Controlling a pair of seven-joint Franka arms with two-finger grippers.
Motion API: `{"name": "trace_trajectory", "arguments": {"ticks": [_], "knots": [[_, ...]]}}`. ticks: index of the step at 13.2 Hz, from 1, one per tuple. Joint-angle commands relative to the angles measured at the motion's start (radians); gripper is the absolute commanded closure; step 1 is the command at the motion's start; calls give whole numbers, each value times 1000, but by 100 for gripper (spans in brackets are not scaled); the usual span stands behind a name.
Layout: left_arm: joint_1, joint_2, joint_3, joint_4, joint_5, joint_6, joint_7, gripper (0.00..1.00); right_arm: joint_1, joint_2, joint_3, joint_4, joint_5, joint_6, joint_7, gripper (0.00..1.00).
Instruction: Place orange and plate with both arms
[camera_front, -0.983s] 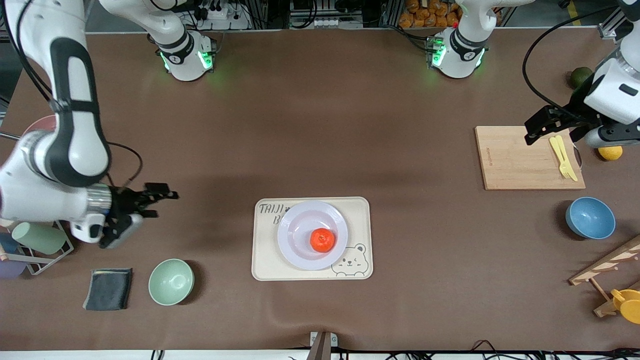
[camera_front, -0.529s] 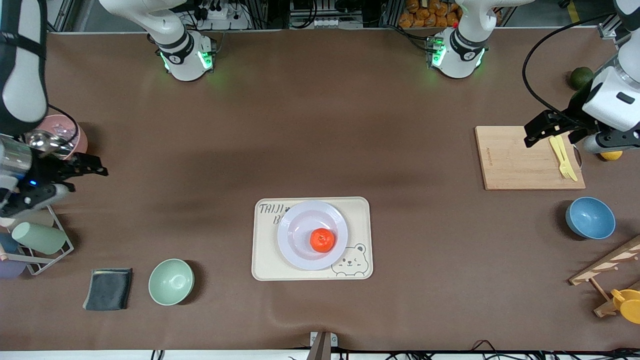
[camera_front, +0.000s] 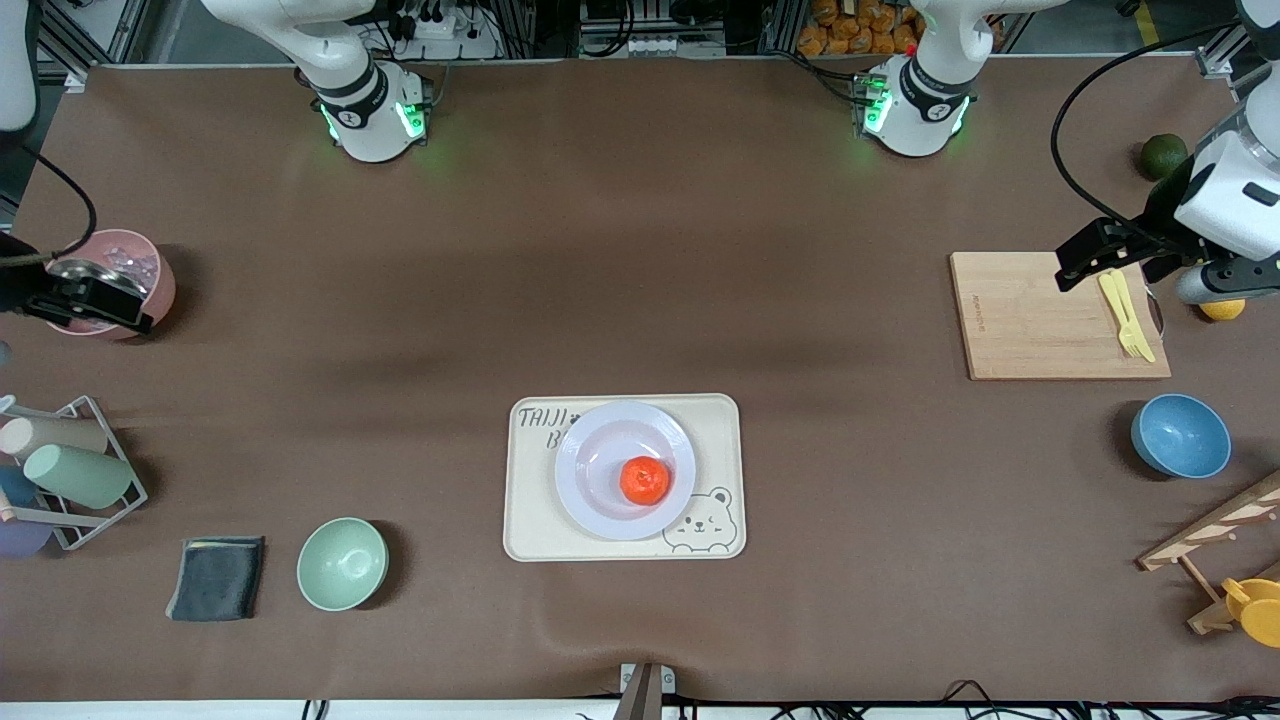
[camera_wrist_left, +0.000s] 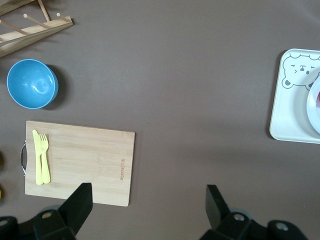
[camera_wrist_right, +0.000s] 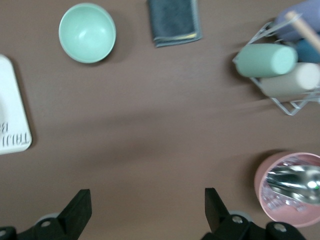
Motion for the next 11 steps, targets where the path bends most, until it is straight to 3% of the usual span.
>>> {"name": "trace_trajectory", "arguments": {"ticks": [1, 2, 5, 7, 8, 11], "knots": [[12, -23, 3, -12, -3, -8, 18, 0, -96, -61, 111, -50, -43, 51, 61, 0], [16, -23, 3, -10, -4, -9, 20, 0, -144, -75, 166, -74, -40, 67, 57, 0], [13, -8, 2, -2, -15, 15, 18, 0, -156, -123, 196, -119, -18, 73, 40, 0], [16, -6, 0, -2, -15, 18, 18, 0, -150, -126, 191, -120, -3, 56, -21, 0], [15, -6, 0, 4, -16, 18, 18, 0, -146, -132, 182, -120, 55, 36, -38, 0], [12, -6, -3, 7, -18, 17, 18, 0, -120, -141, 148, -146, 60, 47, -41, 0]]}}
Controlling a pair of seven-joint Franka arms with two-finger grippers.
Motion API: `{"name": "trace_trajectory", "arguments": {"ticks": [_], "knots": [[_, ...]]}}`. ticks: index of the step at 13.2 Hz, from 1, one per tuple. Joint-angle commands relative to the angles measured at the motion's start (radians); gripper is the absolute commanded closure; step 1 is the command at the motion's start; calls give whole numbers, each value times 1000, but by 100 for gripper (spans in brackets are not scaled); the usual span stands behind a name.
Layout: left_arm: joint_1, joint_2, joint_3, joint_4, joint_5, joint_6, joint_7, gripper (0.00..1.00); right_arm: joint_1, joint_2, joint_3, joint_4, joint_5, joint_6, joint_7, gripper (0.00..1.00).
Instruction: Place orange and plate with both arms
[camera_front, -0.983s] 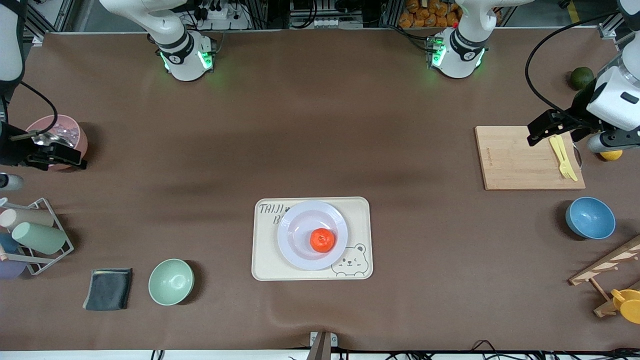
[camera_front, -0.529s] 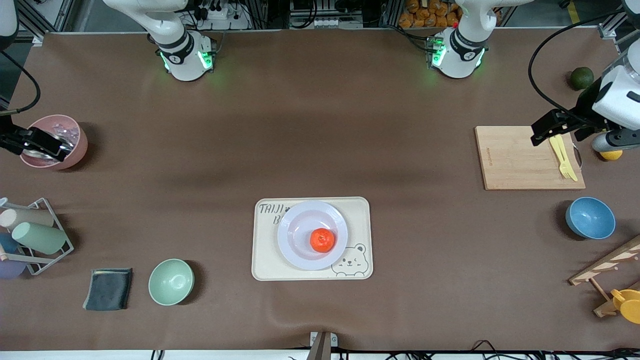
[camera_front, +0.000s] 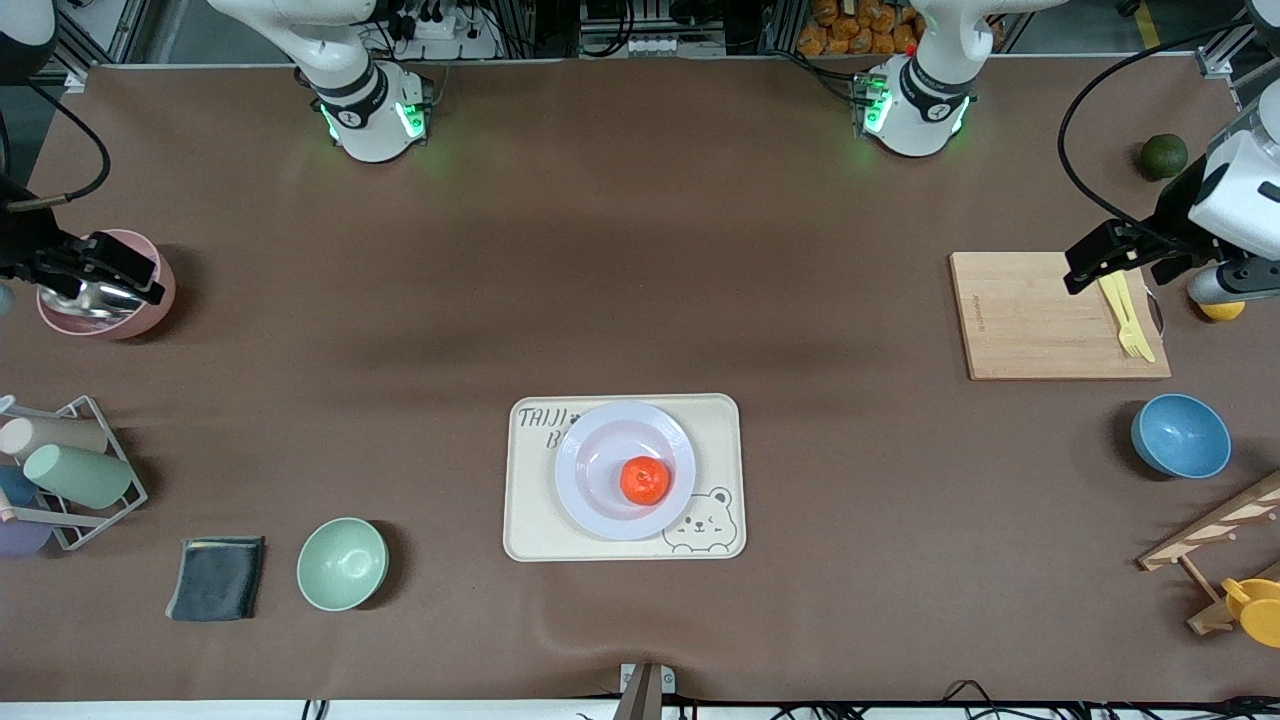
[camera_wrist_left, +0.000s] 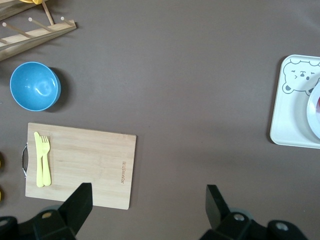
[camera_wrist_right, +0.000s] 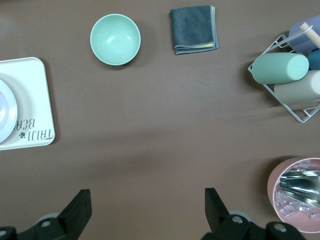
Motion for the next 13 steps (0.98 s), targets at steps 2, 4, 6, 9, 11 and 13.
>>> {"name": "trace_trajectory", "arguments": {"ticks": [2, 4, 6, 9, 11, 13], "knots": [[5, -6, -5, 2, -18, 3, 18, 0, -2, -40, -28, -58, -1, 8, -27, 0], [3, -6, -7, 2, -16, 3, 17, 0, 1, -39, -25, -49, -41, 9, -25, 0], [3, -6, -8, 4, -13, 0, 20, 0, -2, -51, -26, -43, -41, -35, -16, 0], [8, -3, -7, 25, -3, 0, 18, 0, 1, -62, -19, 1, -35, -110, -12, 0], [8, 6, -5, 45, -3, -7, 27, 0, 2, -60, -20, 31, -31, -136, -13, 0], [11, 8, -4, 49, -3, -15, 29, 0, 7, -60, -17, 35, -32, -141, -13, 0]]}}
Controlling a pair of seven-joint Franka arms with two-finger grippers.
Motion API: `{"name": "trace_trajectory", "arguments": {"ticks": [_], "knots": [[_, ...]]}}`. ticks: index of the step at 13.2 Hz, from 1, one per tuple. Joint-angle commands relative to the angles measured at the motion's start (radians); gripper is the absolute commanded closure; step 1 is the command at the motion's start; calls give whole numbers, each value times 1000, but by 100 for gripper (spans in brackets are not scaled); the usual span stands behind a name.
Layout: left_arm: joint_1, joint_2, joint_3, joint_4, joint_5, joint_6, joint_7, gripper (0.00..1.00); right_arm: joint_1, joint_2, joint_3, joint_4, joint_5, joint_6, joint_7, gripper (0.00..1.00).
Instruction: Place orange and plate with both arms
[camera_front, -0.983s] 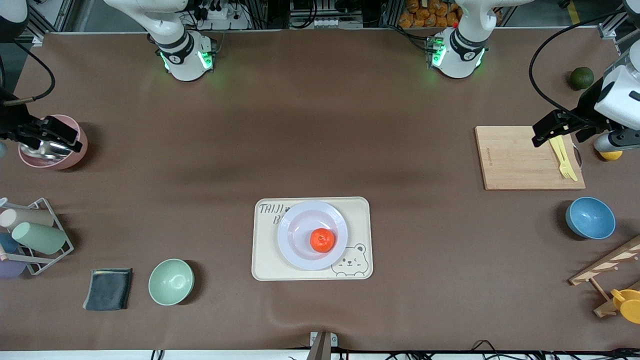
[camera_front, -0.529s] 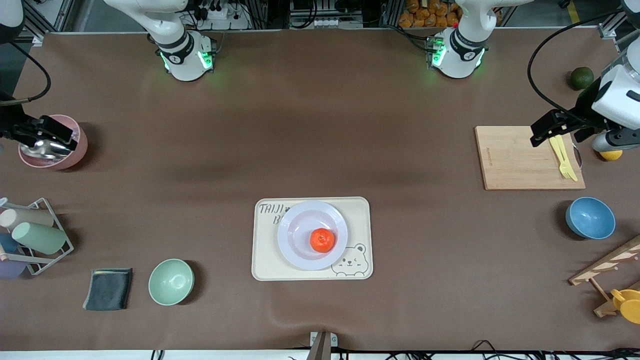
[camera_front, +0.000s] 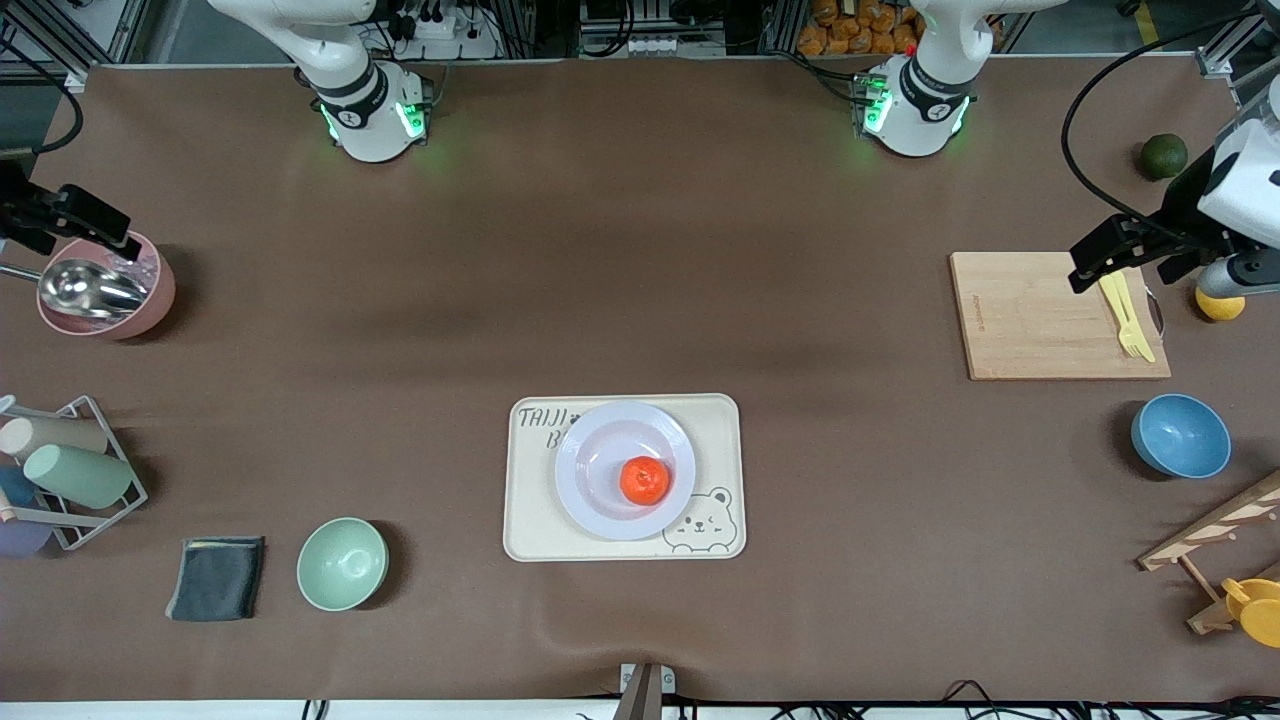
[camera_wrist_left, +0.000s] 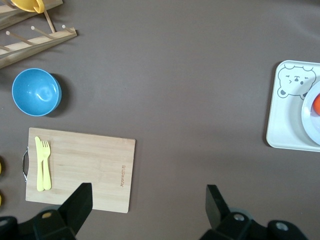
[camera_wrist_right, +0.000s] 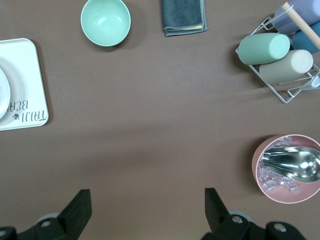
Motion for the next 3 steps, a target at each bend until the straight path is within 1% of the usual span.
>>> {"name": "trace_trajectory", "arguments": {"ticks": [1, 3], "knots": [[9, 8, -1, 23, -3, -14, 26, 0, 6, -4, 4, 20, -9, -31, 5, 0], [9, 8, 0, 27, -3, -14, 26, 0, 4, 2, 2, 37, -14, -35, 2, 0]]}}
